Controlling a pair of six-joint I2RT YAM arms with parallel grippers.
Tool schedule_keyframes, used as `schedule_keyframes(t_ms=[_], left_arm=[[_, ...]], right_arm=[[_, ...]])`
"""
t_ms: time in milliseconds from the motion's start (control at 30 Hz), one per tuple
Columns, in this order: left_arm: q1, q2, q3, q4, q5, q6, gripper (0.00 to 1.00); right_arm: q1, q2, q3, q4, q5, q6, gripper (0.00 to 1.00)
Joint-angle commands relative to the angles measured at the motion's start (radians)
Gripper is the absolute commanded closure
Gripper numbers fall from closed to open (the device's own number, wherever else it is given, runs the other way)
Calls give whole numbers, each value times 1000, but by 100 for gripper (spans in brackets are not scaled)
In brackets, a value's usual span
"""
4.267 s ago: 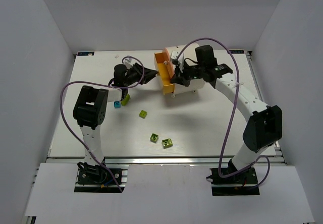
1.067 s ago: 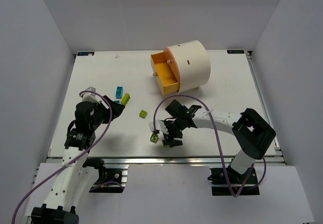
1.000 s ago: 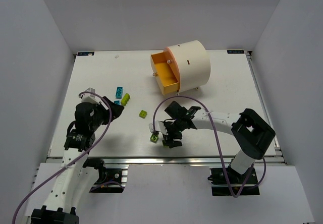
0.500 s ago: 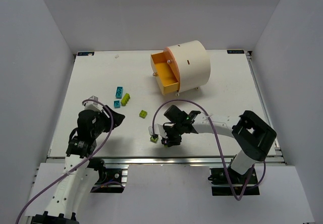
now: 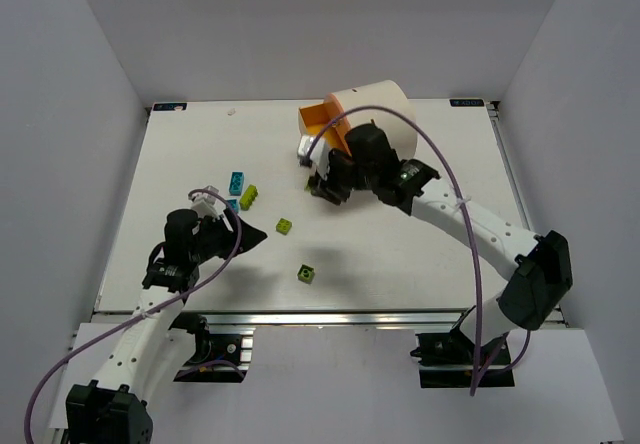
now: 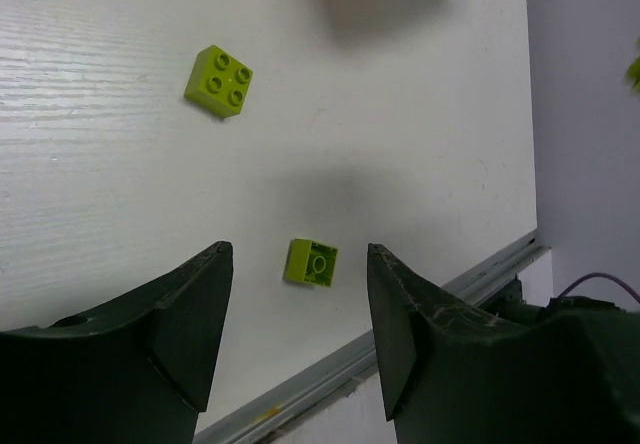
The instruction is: Sort the legos into containers by color
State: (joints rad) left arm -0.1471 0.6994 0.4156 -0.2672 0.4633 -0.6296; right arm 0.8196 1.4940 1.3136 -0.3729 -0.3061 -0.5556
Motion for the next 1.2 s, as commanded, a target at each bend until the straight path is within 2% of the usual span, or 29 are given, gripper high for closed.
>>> schedule_keyframes(t_ms=[0, 133, 300, 500, 633, 800, 1033, 1167], left_arm=[[-9, 12, 15, 60, 81, 42, 34], [-28, 46, 19, 75, 87, 48, 33], [-72, 74, 20, 118, 77, 38, 32], [-137, 167, 60, 160, 57, 44, 31], [-207, 235, 104, 154, 29, 76, 27], [-292, 348, 184, 83, -26, 119, 27], [-410, 475, 259, -47, -118, 146, 24], [-463, 541, 307, -112, -169, 110, 23]], right_arm=[[-51, 73, 130, 43, 110, 181, 100], [-109, 170, 283, 31, 224, 261, 100], [-157, 305, 475, -69, 271, 296, 100], [-180, 377, 541, -127, 283, 293, 100], [-191, 393, 547, -147, 259, 292, 75], [-192, 404, 562, -162, 231, 296, 55], [-197, 390, 573, -170, 194, 299, 42], [-209, 370, 575, -169, 174, 306, 41]])
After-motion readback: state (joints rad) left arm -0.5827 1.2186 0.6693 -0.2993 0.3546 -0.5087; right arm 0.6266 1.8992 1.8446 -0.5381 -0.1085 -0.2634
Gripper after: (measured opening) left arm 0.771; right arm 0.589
